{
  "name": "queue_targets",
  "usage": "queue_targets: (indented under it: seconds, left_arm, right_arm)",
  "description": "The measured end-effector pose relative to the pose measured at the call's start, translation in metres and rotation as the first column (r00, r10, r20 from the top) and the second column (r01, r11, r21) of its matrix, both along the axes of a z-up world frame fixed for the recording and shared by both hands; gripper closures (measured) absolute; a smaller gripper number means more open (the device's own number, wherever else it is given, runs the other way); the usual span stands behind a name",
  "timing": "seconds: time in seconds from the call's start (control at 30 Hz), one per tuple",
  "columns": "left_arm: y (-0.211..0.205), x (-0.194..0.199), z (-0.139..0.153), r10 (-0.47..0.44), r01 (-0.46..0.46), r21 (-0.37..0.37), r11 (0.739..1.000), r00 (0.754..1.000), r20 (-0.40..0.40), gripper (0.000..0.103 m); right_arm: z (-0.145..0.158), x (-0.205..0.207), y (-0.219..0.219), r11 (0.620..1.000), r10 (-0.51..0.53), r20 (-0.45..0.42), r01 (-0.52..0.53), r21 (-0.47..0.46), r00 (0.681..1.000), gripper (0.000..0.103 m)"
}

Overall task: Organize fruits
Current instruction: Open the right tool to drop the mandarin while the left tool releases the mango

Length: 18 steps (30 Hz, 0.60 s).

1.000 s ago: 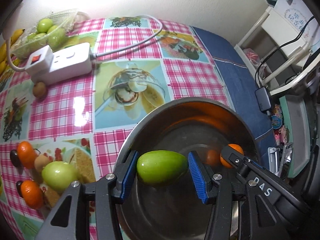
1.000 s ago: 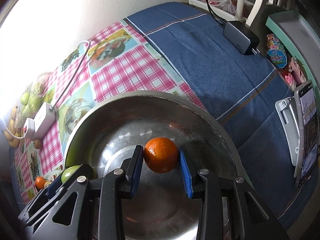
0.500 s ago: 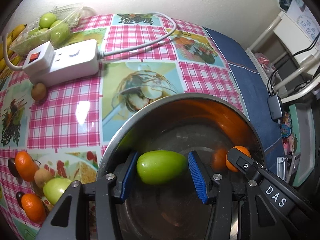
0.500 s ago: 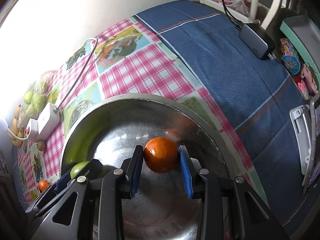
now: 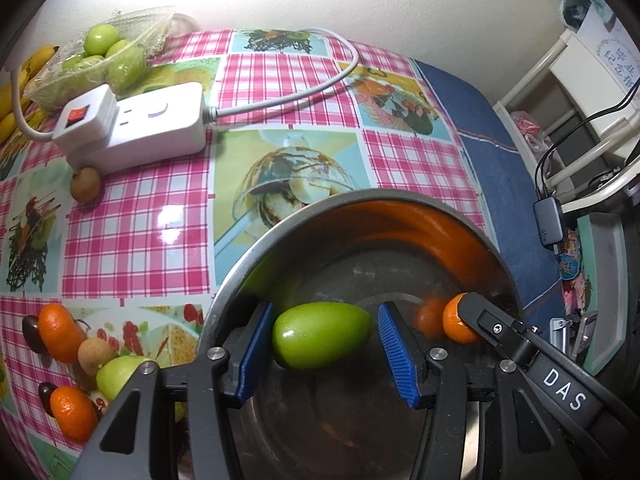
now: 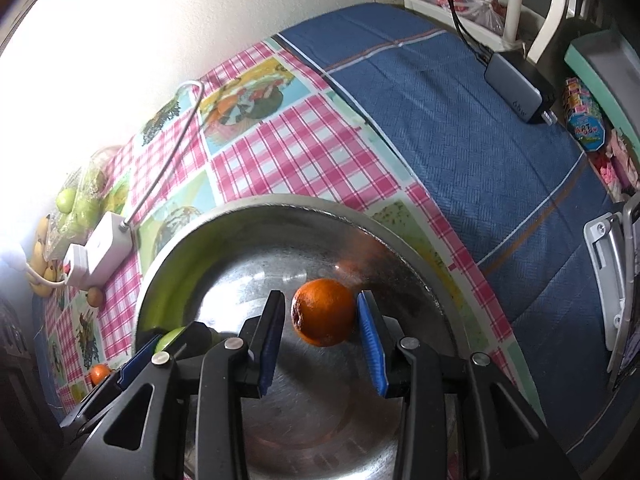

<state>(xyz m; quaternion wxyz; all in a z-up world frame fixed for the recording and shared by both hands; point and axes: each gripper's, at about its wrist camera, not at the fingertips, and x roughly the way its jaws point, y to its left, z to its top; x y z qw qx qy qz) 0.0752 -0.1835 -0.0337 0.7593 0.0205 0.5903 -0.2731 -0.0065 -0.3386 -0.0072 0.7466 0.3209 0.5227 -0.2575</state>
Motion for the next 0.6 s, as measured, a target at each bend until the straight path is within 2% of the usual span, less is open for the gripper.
queue_targets:
  seconds: [0.23,0.4,0.5,0.57,0.6]
  left_arm:
    - [0.018,-0.006,0.031,0.013,-0.012,-0.04,0.999,1.0,0.025,0.038]
    - [0.041,-0.01,0.043,0.045,-0.046,0.007,0.999,0.997,0.07,0.037]
    - [0.059,-0.011,0.043,0.084,-0.089,0.048,0.995,0.993,0.088,0.035]
    - [0.071,-0.009,0.04,0.112,-0.118,0.064,0.991,0.989,0.095,0.032]
    - [0.075,-0.008,0.039,0.127,-0.134,0.073,0.988,0.987,0.099,0.031]
  right_arm:
    - [0.034,-0.006,0.011,0.999,0.025,0.055,-0.023,-0.03,0.998,0.064]
    - [0.049,-0.012,0.031,0.997,0.06,0.066,-0.057,-0.047,0.996,0.064]
    - [0.046,-0.012,0.04,0.996,0.076,0.049,-0.074,-0.049,0.996,0.064]
    - [0.039,-0.012,0.047,0.995,0.091,0.029,-0.09,-0.04,0.995,0.056]
    - [0.037,-0.012,0.05,0.995,0.095,0.023,-0.094,-0.04,0.995,0.043]
